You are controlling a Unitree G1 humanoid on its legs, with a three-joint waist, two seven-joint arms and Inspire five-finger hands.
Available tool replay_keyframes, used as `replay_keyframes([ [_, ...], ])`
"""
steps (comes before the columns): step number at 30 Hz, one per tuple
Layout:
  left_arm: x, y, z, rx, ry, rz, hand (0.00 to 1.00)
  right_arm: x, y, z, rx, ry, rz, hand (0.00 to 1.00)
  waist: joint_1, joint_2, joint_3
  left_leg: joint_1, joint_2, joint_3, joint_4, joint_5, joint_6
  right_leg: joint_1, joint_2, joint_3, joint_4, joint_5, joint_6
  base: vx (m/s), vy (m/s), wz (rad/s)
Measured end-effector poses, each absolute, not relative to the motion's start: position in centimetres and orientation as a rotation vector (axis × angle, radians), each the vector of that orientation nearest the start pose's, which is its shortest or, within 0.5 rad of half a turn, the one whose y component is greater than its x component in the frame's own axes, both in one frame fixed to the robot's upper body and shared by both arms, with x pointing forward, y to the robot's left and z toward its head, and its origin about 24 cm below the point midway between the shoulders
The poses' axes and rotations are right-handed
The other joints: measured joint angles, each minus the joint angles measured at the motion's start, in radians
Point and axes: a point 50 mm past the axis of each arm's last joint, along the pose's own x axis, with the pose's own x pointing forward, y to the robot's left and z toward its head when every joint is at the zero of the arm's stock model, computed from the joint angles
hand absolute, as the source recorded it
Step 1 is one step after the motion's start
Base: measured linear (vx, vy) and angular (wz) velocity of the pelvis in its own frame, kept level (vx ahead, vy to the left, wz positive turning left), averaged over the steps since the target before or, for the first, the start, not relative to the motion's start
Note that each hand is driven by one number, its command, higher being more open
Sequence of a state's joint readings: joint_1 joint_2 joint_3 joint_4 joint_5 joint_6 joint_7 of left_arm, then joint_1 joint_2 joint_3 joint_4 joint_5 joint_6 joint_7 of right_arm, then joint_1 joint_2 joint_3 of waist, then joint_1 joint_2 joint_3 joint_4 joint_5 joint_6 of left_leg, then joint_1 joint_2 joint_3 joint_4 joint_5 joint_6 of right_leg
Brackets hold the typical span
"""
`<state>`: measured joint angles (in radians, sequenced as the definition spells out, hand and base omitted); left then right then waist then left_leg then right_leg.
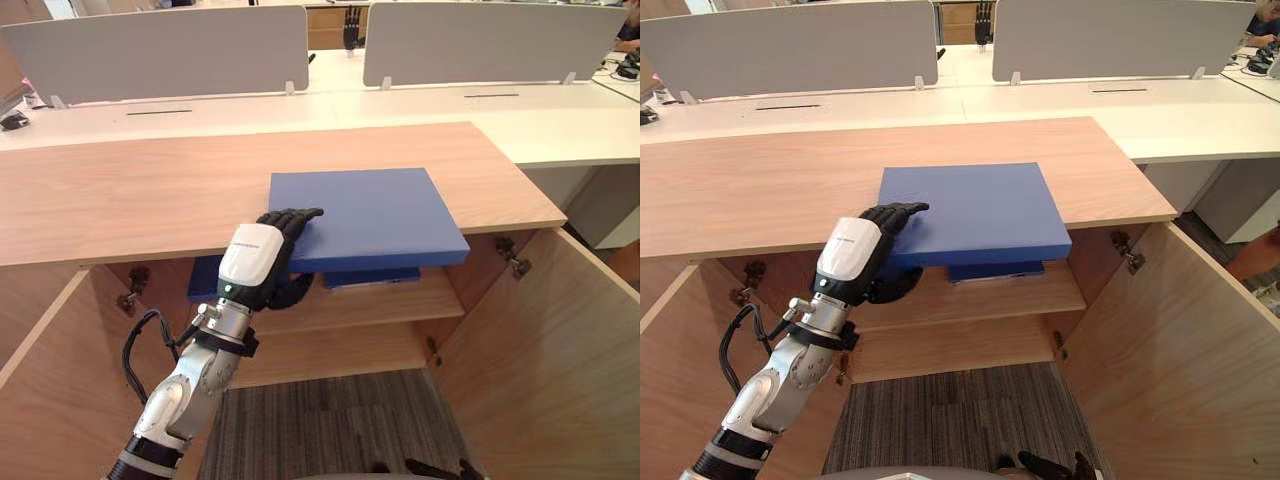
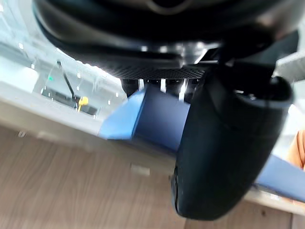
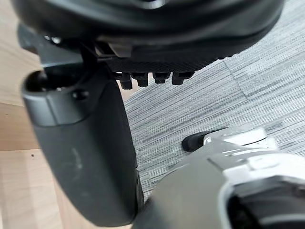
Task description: Walk over to the cabinet, pick up the folder, carry it to the office cabinet, place the folder inside the office cabinet, then close the office cabinet door
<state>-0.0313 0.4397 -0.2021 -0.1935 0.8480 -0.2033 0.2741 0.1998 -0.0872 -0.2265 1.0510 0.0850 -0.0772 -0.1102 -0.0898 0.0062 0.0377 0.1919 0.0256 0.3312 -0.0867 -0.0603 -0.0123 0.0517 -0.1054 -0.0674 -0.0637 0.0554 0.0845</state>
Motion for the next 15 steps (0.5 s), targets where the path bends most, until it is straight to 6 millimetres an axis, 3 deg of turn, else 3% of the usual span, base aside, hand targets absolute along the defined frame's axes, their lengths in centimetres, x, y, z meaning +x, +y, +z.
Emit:
replay_keyframes([
  [3,24.2,14.7,12.2,1.106,-0.673,-0.016,0.00,4.6,-22.2,-16.3,0.042,1.141,-0.459,1.00,-0.003,0.001,-0.001,0.001,-0.002,0.000,0.000,-0.008,0.000,0.008,-0.002,-0.003,-0.012,0.000,0.000,0.00,0.000,0.00],
  [10,22.8,13.8,11.9,0.870,-0.619,-0.072,0.00,6.5,-22.0,-15.6,0.055,1.048,-0.464,1.00,-0.002,0.002,0.001,-0.008,-0.002,0.002,0.017,-0.028,0.004,0.013,-0.004,0.005,-0.020,0.000,0.001,0.00,-0.016,-0.02],
  [13,21.2,13.0,12.5,0.694,-0.623,-0.116,0.00,10.6,-21.5,-12.9,0.080,0.817,-0.468,1.00,-0.002,0.005,0.009,-0.021,0.003,0.011,0.055,-0.055,0.008,0.013,-0.007,0.016,-0.020,0.000,0.001,-0.04,-0.036,-0.10],
  [15,20.3,12.9,12.5,0.619,-0.618,-0.123,0.00,12.2,-21.5,-11.1,0.107,0.692,-0.484,1.00,-0.003,0.006,0.009,-0.026,0.004,0.012,0.059,-0.057,0.010,0.009,-0.007,0.017,-0.020,0.000,0.001,-0.03,-0.039,-0.01],
])
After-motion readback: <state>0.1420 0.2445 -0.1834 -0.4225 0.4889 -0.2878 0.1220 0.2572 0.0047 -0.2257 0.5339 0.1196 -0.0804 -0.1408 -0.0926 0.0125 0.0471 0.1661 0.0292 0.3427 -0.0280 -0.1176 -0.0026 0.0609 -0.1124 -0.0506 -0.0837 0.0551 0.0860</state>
